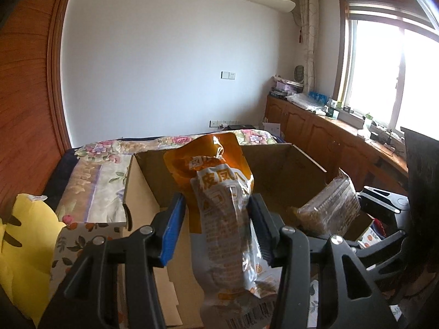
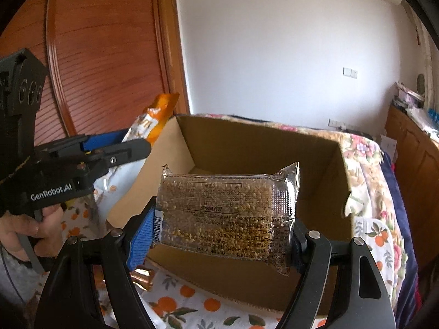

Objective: Organize snacks
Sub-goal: 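Lower the granola pack into the box and open the right gripper while the left gripper carries the bread packet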

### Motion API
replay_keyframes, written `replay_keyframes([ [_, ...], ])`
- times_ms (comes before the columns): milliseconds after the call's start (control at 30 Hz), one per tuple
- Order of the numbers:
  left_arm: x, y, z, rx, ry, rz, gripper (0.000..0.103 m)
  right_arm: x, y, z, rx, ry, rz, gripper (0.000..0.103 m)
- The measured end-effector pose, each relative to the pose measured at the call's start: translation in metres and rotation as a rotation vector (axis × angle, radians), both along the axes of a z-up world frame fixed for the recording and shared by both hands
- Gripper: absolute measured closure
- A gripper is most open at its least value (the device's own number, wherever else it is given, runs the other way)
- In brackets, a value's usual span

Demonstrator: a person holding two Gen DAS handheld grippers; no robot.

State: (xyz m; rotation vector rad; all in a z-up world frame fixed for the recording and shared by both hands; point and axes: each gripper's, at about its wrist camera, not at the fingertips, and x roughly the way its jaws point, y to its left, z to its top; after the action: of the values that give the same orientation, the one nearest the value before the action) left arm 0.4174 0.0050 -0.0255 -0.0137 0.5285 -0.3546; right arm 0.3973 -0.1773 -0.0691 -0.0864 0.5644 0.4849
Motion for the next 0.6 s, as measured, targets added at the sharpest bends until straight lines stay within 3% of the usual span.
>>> replay_keyframes([
  [333,0.005,-0.004,-0.012,0.028,0.018,0.003,0.050,0.013,0.005,-0.018,-0.032,0.047,-0.015,0.021],
  [600,-0.011,0.002,-0.003,0.042,0.008,0.017,0.049,0.005,0.002,-0.006,-0.045,0.020,-0.041,0.016],
])
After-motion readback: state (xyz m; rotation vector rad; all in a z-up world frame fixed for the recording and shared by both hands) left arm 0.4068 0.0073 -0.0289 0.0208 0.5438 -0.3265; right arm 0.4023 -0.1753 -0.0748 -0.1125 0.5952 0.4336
